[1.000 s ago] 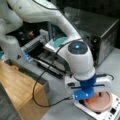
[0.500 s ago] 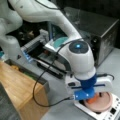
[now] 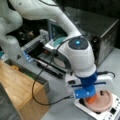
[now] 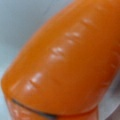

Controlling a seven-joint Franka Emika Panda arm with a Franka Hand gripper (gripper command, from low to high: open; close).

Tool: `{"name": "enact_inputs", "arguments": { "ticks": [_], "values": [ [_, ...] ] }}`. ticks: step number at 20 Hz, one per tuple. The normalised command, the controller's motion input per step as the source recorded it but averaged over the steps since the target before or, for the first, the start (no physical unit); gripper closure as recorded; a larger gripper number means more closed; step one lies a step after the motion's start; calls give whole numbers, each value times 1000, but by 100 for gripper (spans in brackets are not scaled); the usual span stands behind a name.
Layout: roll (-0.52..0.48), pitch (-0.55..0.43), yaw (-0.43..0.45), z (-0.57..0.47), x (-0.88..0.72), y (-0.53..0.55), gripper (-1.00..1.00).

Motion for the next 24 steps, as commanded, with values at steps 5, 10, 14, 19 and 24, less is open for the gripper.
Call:
{"name": "enact_inputs", "arguments": {
  "ticks": [5,10,14,19,24],
  "values": [
    [-288,216,29,173,197,101,-100],
    [-281,201,25,157,245,117,-100],
    [-299,205,1,137,306,115,-100],
    [-307,204,5,125,367,83,-100],
    [-306,217,23,156,407,63,-100]
  ]
}}
